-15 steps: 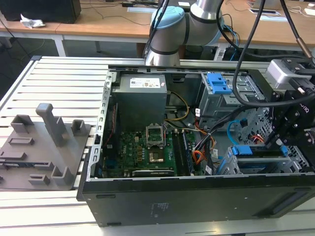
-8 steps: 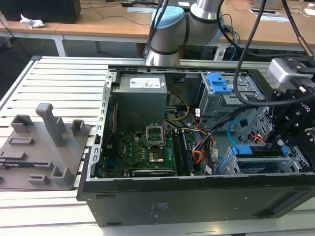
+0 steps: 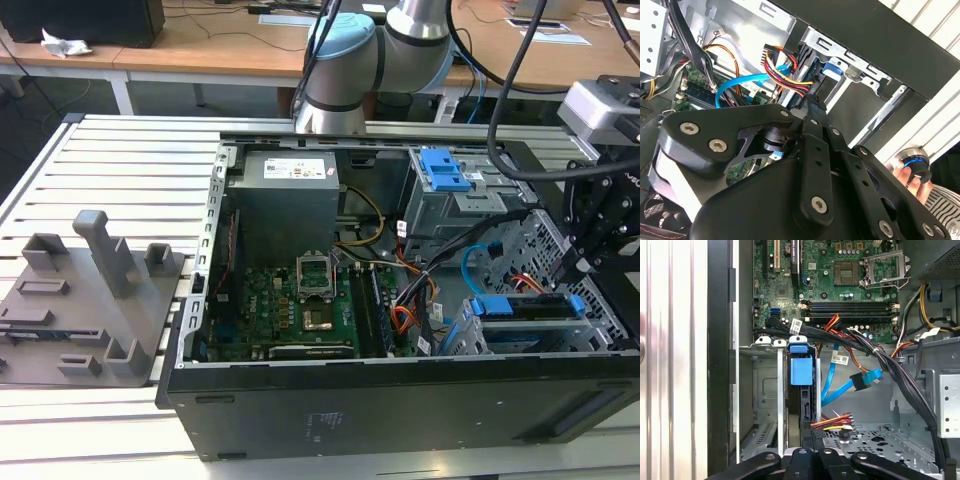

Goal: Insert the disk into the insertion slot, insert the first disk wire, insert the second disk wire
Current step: 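Insert the first disk wire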

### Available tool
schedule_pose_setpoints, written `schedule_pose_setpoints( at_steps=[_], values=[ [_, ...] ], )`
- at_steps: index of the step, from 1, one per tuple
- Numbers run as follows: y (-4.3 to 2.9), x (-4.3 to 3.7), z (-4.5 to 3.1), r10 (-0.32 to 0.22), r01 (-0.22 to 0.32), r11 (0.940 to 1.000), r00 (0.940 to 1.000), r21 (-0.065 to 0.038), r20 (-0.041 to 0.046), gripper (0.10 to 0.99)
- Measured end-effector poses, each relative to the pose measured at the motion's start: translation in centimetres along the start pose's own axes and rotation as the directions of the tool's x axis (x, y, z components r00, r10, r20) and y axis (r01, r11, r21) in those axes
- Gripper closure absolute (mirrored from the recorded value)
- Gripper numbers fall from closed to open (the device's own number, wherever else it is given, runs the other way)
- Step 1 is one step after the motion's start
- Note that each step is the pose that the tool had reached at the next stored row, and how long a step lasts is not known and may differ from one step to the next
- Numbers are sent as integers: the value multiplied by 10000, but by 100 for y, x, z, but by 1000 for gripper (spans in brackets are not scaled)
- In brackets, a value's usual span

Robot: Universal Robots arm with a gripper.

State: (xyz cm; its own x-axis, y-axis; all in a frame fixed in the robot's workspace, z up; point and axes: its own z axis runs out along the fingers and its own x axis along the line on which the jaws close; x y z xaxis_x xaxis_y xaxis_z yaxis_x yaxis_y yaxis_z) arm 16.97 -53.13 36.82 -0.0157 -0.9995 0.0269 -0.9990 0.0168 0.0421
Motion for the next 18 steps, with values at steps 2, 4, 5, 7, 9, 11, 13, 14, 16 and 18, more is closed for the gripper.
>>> schedule_pose_setpoints(
  at_steps=[2, 4, 5, 7, 9, 11, 13, 14, 16, 18],
  values=[
    [0, 0, 0, 0, 0, 10000, 10000, 0, 0, 980],
    [0, 0, 0, 0, 0, 10000, 10000, 0, 1, 980],
    [0, -1, 0, 0, 0, 10000, 10000, 0, 2, 980],
    [0, -1, 0, 0, 0, 10000, 10000, 0, 2, 980],
    [0, 0, 0, -1, 1, 10000, 10000, 0, 2, 980],
    [60, 0, 2, -1, 1, 10000, 10000, 0, 2, 980],
    [146, 2, 5, 0, 0, 10000, 10000, 0, 1, 980],
    [180, 3, 7, 0, 0, 10000, 10000, 0, 2, 980],
    [246, 4, 10, 1, -1, 10000, 10000, 1, 2, 980],
    [248, 3, 10, -2, 2, 10000, 10000, 0, 2, 980]
  ],
)
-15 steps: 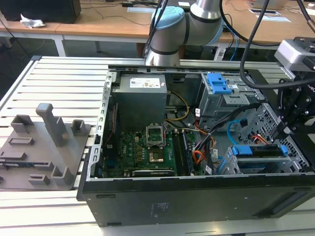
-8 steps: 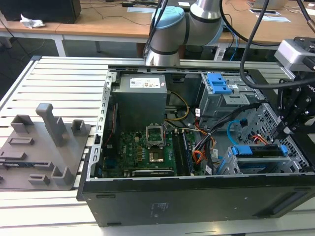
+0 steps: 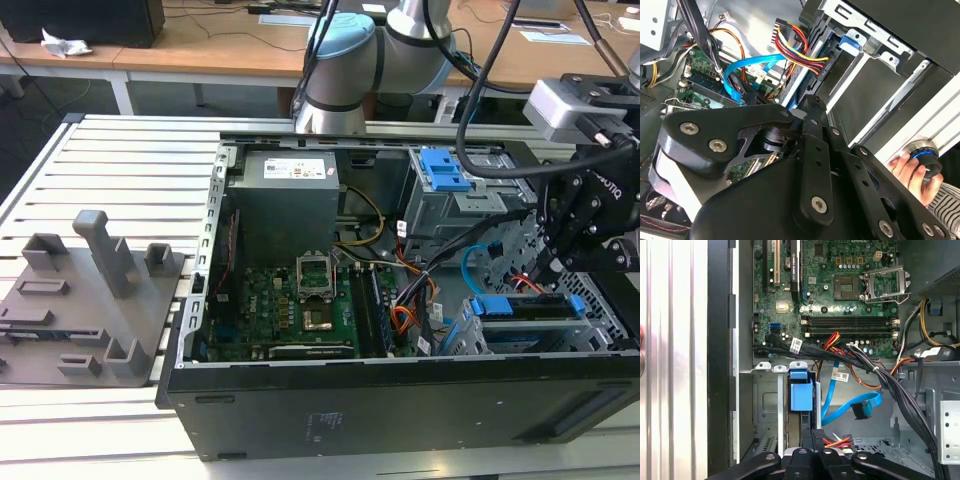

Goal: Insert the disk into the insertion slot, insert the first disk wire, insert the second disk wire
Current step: 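Insert the first disk wire, then insert the second disk wire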

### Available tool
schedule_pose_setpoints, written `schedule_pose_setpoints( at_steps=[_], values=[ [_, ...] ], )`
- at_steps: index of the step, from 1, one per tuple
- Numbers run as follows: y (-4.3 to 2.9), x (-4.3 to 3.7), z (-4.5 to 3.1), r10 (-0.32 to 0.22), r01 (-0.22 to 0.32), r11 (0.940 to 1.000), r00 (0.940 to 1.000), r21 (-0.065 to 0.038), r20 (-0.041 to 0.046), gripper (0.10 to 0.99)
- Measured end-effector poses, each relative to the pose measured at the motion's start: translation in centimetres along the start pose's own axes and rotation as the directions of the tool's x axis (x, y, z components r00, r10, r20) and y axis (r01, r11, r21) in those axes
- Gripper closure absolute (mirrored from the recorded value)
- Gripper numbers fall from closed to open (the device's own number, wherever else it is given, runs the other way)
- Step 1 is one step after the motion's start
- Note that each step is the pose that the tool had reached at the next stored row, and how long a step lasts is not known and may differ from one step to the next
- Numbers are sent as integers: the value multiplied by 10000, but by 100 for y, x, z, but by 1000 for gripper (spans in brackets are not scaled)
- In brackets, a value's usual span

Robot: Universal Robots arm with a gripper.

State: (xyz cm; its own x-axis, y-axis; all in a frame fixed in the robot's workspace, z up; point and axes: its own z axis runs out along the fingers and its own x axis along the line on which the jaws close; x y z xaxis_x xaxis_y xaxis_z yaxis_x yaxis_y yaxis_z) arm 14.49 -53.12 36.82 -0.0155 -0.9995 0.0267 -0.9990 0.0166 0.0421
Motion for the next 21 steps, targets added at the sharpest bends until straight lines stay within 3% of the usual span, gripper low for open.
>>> schedule_pose_setpoints(
  at_steps=[15, 18, 20, 21],
  values=[
    [3, 0, 0, 2, -2, 10000, 10000, 0, 0, 973],
    [4, 0, 0, 2, -2, 10000, 10000, 0, 0, 784],
    [5, -2, -9, 2, -2, 10000, 10000, 1, -2, 784],
    [8, -5, -79, -7, 7, 10000, 10000, 1, -1, 784]
  ],
)
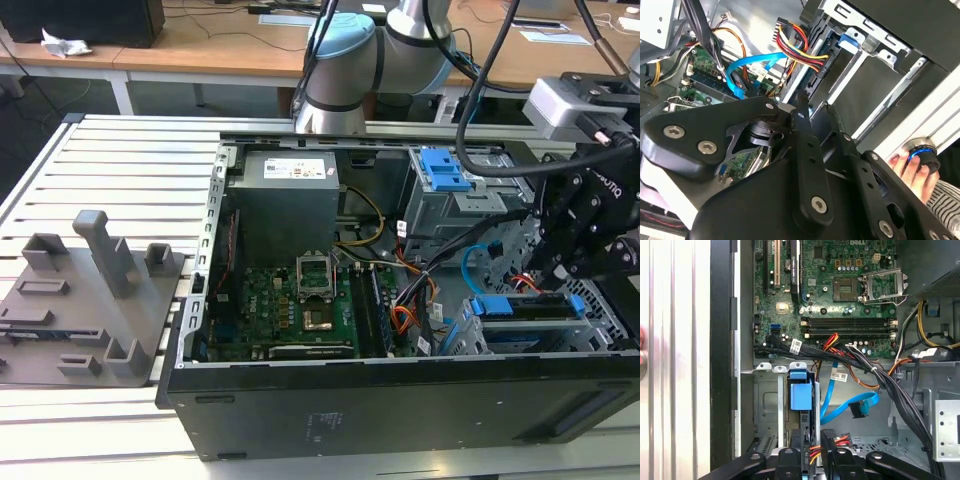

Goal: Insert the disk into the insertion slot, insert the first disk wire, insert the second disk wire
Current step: 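Insert the second disk wire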

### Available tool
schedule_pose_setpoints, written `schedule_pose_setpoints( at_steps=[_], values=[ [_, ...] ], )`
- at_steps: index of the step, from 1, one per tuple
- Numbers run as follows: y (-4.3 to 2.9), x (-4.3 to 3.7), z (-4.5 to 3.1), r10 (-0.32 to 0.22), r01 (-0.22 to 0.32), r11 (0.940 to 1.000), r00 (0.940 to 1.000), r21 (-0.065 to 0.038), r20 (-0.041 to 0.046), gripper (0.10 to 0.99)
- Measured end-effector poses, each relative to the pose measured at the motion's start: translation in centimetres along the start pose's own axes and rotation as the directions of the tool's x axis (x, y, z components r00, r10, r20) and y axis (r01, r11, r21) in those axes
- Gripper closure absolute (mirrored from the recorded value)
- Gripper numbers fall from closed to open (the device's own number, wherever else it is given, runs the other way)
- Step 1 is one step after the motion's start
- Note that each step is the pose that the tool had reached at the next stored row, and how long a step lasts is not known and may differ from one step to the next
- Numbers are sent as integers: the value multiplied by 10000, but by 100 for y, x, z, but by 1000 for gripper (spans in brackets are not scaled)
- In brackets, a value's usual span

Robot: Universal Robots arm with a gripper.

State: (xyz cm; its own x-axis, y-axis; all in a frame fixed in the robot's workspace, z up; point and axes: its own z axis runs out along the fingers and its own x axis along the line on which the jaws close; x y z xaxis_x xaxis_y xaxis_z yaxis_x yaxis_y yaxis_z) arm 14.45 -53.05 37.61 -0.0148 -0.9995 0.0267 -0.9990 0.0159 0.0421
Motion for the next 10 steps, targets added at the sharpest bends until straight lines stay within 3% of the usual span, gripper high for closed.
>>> schedule_pose_setpoints(
  at_steps=[2, 5, 7, 10],
  values=[
    [0, -2, -1, -1039, 1039, 9946, 9946, 23, -44, 784],
    [0, -3, 1, -1814, 1815, 9834, 9834, 39, -80, 784],
    [0, -2, 1, -2100, 2101, 9777, 9777, 44, -93, 784],
    [0, -11, 1, -2115, 2115, 9774, 9773, 45, -93, 784]
  ],
)
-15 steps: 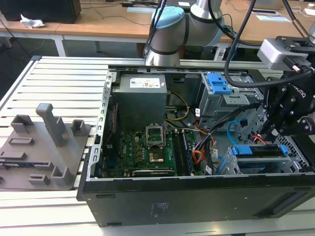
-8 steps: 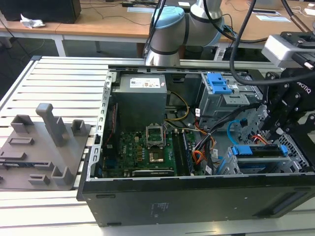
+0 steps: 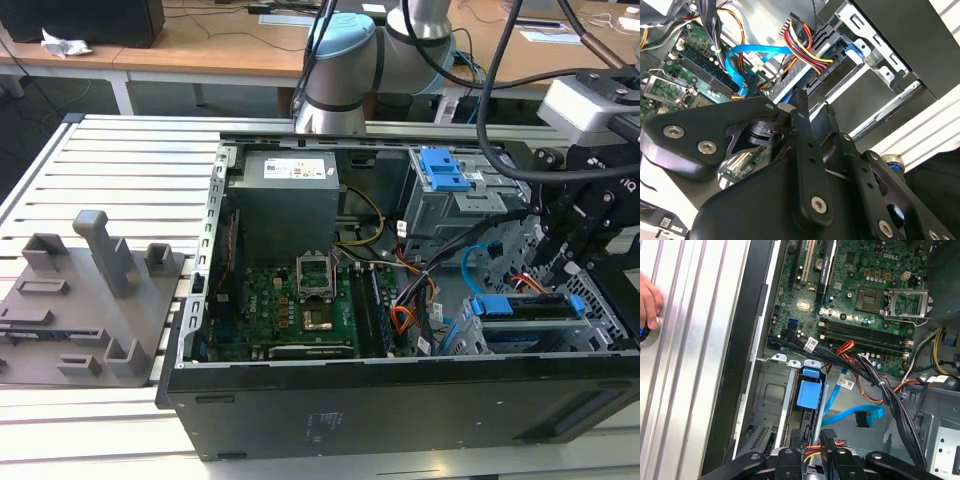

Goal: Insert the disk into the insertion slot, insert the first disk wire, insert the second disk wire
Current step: 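Insert the second disk wire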

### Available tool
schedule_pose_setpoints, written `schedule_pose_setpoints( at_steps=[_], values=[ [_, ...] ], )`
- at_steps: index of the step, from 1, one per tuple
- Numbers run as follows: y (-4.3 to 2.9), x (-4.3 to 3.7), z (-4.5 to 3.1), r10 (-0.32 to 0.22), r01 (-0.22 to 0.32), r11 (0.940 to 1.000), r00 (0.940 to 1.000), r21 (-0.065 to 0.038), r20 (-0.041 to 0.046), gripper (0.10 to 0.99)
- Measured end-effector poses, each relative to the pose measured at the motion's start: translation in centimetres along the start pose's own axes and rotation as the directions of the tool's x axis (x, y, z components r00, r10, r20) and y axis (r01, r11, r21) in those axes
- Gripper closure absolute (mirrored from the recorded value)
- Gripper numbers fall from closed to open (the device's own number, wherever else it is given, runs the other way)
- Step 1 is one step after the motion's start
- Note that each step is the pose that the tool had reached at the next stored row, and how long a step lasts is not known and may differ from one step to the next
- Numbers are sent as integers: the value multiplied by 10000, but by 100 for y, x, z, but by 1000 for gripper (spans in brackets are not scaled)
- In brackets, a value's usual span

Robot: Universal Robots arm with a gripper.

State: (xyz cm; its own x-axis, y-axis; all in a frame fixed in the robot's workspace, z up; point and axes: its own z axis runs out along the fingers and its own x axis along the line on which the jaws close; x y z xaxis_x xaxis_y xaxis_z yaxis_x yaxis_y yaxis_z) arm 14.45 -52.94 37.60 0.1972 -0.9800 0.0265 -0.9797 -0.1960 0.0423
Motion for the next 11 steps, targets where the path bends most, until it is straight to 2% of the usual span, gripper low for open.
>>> schedule_pose_setpoints(
  at_steps=[4, 11],
  values=[
    [-19, -95, -4, 1, -1, 10000, 10000, 0, -1, 784],
    [-31, -156, -6, 0, 0, 10000, 10000, -1, -1, 784]
  ],
)
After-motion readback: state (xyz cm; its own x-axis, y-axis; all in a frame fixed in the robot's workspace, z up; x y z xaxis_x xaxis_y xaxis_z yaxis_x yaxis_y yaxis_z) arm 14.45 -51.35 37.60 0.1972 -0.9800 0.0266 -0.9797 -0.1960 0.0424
